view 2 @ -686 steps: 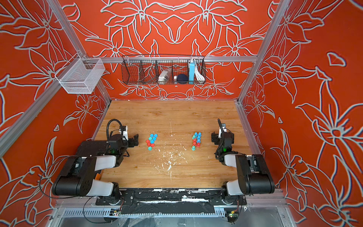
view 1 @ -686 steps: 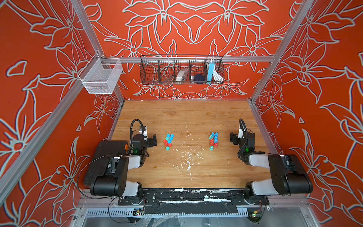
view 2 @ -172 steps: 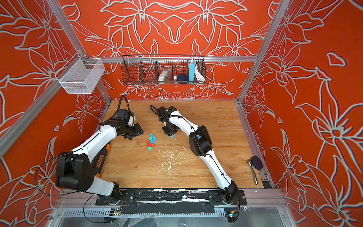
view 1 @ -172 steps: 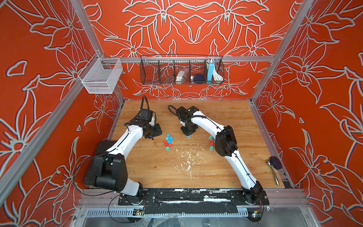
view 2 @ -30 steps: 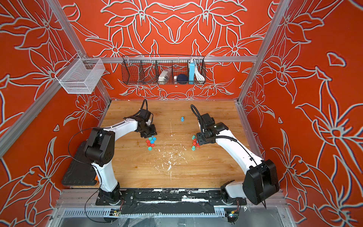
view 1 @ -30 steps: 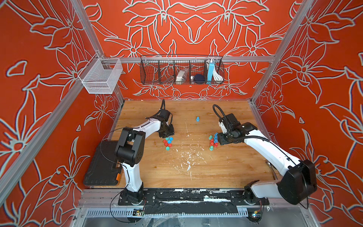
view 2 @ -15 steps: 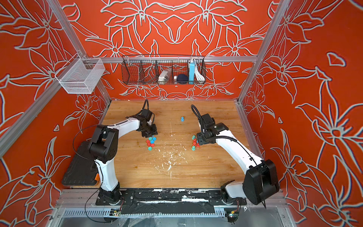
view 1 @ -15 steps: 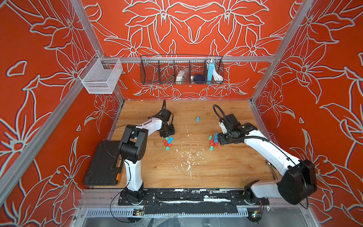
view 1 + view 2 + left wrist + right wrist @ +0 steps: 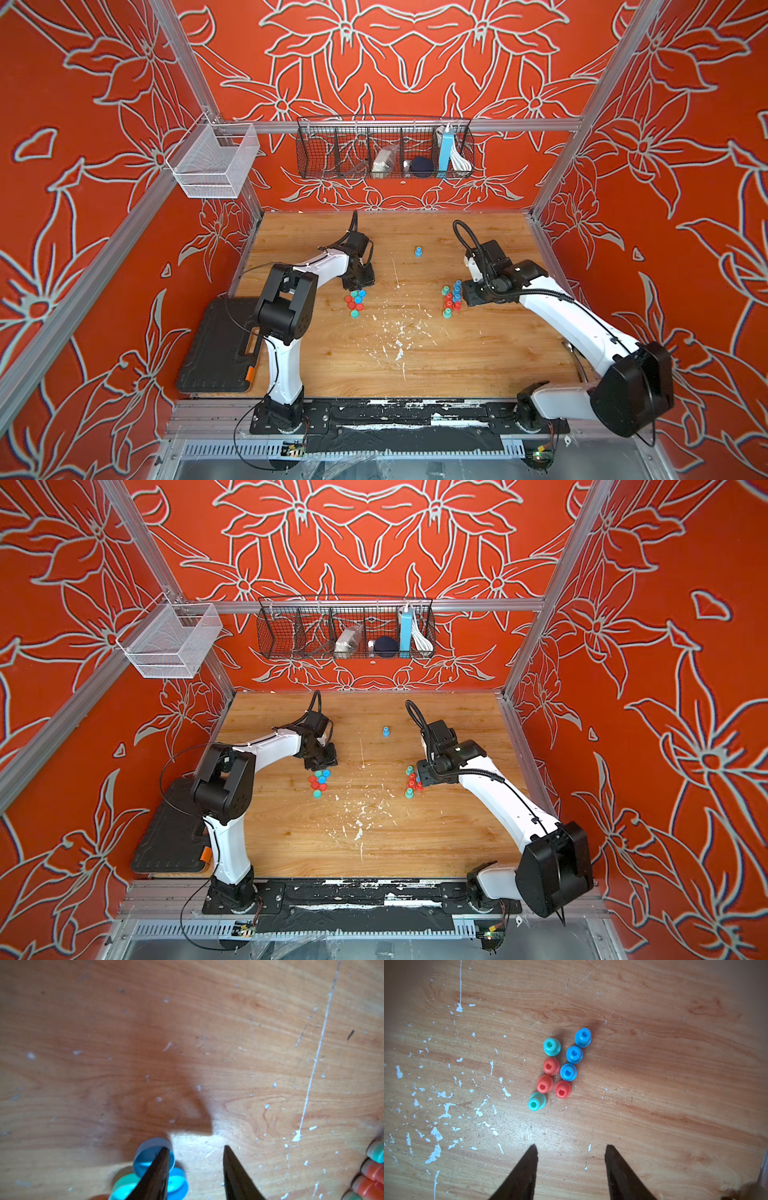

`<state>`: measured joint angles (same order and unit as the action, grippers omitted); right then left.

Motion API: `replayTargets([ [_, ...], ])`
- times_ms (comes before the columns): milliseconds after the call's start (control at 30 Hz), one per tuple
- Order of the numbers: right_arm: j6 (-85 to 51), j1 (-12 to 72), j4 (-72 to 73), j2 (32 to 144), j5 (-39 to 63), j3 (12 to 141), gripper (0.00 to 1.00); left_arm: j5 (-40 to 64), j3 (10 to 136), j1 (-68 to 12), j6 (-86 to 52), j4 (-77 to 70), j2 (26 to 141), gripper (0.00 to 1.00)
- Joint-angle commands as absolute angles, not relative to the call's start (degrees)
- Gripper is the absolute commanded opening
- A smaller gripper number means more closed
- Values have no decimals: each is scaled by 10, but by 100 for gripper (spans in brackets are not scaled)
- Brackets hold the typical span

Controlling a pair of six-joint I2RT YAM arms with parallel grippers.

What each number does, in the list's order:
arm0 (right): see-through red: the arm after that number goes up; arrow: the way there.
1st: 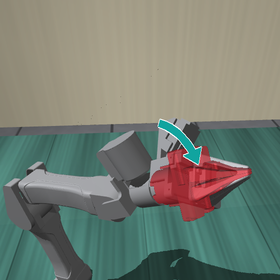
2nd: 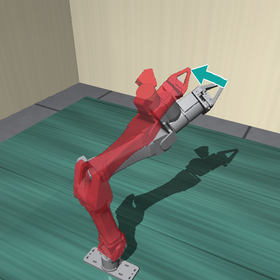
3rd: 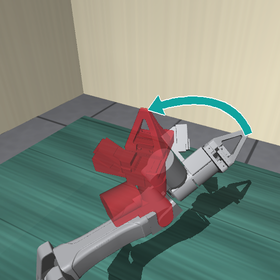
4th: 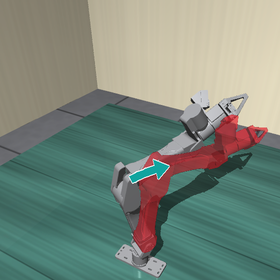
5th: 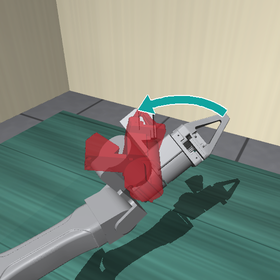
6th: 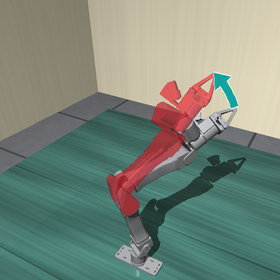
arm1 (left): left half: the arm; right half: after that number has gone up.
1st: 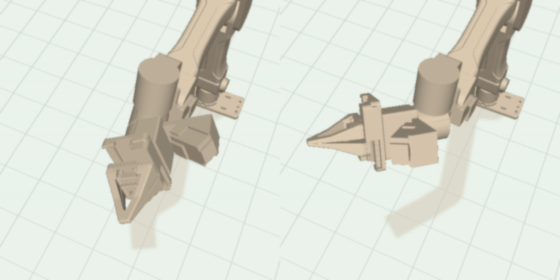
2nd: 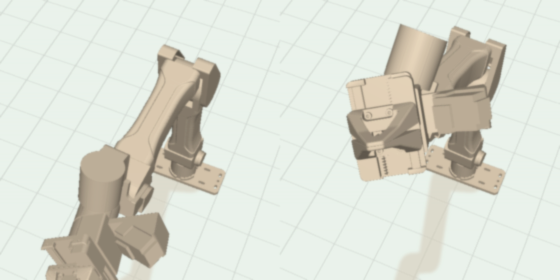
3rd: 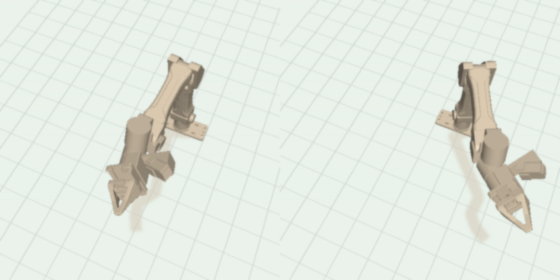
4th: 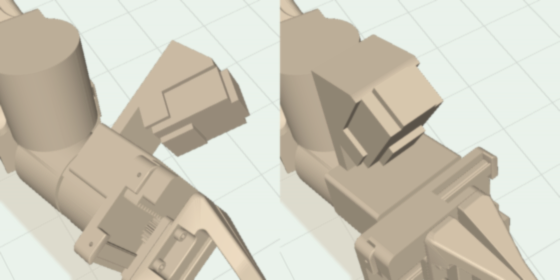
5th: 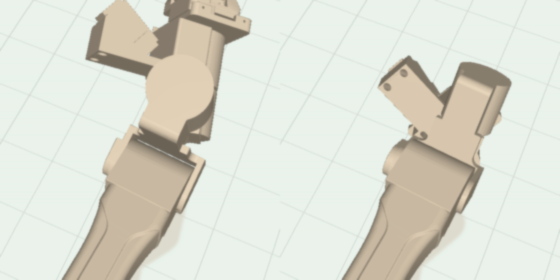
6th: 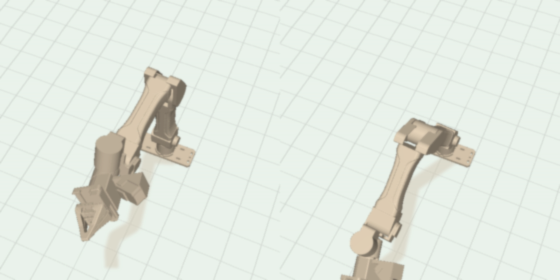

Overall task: Close the stamp cap
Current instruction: Move the cover to the center of the board.

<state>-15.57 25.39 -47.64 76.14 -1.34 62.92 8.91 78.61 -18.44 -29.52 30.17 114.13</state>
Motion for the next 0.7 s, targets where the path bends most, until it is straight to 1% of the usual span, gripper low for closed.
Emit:
replayTargets([
  [0, -161, 252, -490, 742, -13, 628, 55, 83, 806, -205, -304, 317, 1166, 44],
  [233, -160, 252, -502, 723, -15, 626, 55, 80, 847, -252, -321, 324, 1198, 44],
  [467, -163, 252, -506, 710, -11, 621, 54, 79, 923, -306, -338, 344, 1246, 44],
  [667, -163, 252, -509, 702, -11, 615, 54, 75, 970, -324, -342, 362, 1269, 44],
])
